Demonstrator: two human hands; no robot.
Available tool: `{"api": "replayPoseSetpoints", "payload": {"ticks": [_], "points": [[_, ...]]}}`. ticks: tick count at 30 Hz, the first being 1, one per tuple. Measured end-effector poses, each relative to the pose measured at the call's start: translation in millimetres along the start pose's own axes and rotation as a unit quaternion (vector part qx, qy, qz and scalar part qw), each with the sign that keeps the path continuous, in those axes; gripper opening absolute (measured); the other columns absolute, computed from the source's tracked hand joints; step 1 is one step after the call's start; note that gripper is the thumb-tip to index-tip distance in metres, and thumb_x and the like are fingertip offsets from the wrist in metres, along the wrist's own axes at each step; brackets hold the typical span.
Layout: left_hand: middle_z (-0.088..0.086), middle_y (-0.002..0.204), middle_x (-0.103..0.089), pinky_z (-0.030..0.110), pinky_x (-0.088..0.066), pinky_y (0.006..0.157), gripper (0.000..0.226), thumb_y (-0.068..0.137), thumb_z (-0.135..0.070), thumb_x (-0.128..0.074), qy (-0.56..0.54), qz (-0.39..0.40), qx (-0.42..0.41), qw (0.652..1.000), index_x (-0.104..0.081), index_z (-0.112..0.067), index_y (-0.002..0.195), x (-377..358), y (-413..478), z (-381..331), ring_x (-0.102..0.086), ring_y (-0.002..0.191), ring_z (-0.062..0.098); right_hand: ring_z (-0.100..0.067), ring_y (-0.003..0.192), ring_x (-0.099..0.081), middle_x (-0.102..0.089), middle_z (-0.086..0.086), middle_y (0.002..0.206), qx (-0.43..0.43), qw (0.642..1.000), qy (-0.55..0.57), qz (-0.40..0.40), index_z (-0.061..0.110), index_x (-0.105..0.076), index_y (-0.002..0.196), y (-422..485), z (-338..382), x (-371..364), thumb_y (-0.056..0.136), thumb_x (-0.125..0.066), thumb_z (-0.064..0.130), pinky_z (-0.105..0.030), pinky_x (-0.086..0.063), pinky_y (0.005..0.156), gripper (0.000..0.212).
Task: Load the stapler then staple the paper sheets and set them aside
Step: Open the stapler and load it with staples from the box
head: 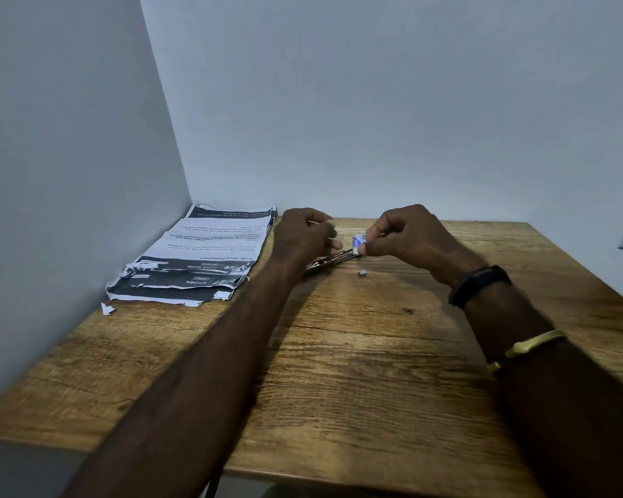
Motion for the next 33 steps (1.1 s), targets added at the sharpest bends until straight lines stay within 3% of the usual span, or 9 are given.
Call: {"api": "replayPoseSetpoints", "payload": {"ticks": [4, 6, 9, 14, 18, 22, 28, 33], "points": [[0.013, 0.087, -0.075, 0.037, -0.061, 0.074, 0.013, 0.088, -0.003, -0.063, 0.109, -0.037, -0.059, 0.992, -0.073, -0.005, 0.096, 11.5, 4.2, -10.0, -0.074, 0.071, 0.020, -0.013, 0.079, -0.067, -0.077, -0.002, 0.083, -0.037, 0.993, -0.079, 0.082, 0.015, -0.078, 0.083, -8.0, -6.7, 0.0, 0.066, -0.094, 0.018, -0.031, -0.051, 0.071, 0.024], [0.011, 0.097, -0.078, 0.037, -0.059, 0.088, 0.019, 0.087, -0.007, -0.065, 0.176, -0.020, -0.066, 0.982, -0.076, -0.011, 0.102, 6.7, 5.7, -9.8, -0.074, 0.090, 0.024, -0.021, 0.086, -0.070, -0.077, -0.009, 0.092, -0.058, 0.987, -0.088, 0.121, 0.013, -0.078, 0.092, -13.0, -8.6, -3.5, 0.065, -0.095, 0.018, -0.040, -0.057, 0.079, 0.032], [0.004, 0.109, -0.075, 0.034, -0.055, 0.098, 0.031, 0.084, -0.015, -0.070, 0.284, 0.039, -0.072, 0.955, -0.072, -0.016, 0.116, -9.7, 3.6, -5.3, -0.070, 0.106, 0.019, -0.018, 0.088, -0.068, -0.073, -0.002, 0.092, -0.084, 0.970, -0.161, 0.160, 0.019, -0.076, 0.098, -16.5, -12.9, -9.3, 0.064, -0.096, 0.024, -0.036, -0.054, 0.078, 0.040], [0.001, 0.112, -0.069, 0.026, -0.050, 0.086, 0.048, 0.075, -0.022, -0.085, 0.399, 0.084, -0.063, 0.911, -0.068, -0.019, 0.120, -21.0, 2.0, 9.0, -0.064, 0.102, 0.016, -0.014, 0.094, -0.063, -0.069, 0.005, 0.099, -0.097, 0.951, -0.242, 0.168, 0.027, -0.075, 0.099, -17.6, -17.4, -13.4, 0.063, -0.096, 0.028, -0.029, -0.048, 0.078, 0.041], [-0.002, 0.101, -0.069, 0.025, -0.044, 0.079, 0.036, 0.075, -0.024, -0.086, 0.430, 0.057, -0.069, 0.899, -0.069, -0.025, 0.106, -19.4, -0.5, 11.6, -0.062, 0.095, 0.015, -0.009, 0.093, -0.064, -0.073, 0.009, 0.094, -0.081, 0.955, -0.241, 0.155, 0.027, -0.078, 0.090, -16.0, -14.5, -14.2, 0.067, -0.094, 0.033, -0.029, -0.051, 0.078, 0.029], [0.000, 0.098, -0.073, 0.029, -0.048, 0.081, 0.021, 0.078, -0.016, -0.082, 0.437, 0.035, -0.088, 0.894, -0.071, -0.026, 0.092, -17.4, -1.7, 5.1, -0.066, 0.099, 0.020, -0.013, 0.090, -0.069, -0.076, 0.006, 0.088, -0.008, 0.968, -0.243, 0.056, 0.023, -0.081, 0.085, -8.2, 1.3, -15.9, 0.082, -0.081, 0.020, -0.030, -0.054, 0.075, 0.004], [-0.010, 0.075, -0.063, 0.025, -0.043, 0.072, 0.018, 0.075, -0.014, -0.082, 0.427, 0.030, -0.106, 0.898, -0.068, -0.026, 0.078, -17.8, -5.8, -2.2, -0.066, 0.089, 0.017, -0.019, 0.084, -0.069, -0.077, 0.004, 0.086, -0.002, 0.943, -0.330, 0.040, 0.026, -0.082, 0.084, -9.4, 2.8, -33.9, 0.084, -0.076, 0.021, -0.039, -0.059, 0.077, 0.008], [-0.005, 0.083, -0.071, 0.025, -0.046, 0.072, 0.018, 0.074, -0.008, -0.078, 0.416, 0.034, -0.120, 0.901, -0.069, -0.023, 0.079, -21.7, -7.0, -8.4, -0.067, 0.088, 0.019, -0.023, 0.085, -0.070, -0.078, 0.001, 0.086, -0.007, 0.934, -0.354, 0.048, 0.024, -0.082, 0.084, -9.0, 10.0, -39.4, 0.085, -0.070, 0.015, -0.039, -0.060, 0.078, 0.015]]}}
Point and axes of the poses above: each hand's wrist, its own y-axis towards the middle knuckle, its own x-axis out of the back of the hand, z = x × y, the point moved 10 cm from there along y, towards the middle knuckle
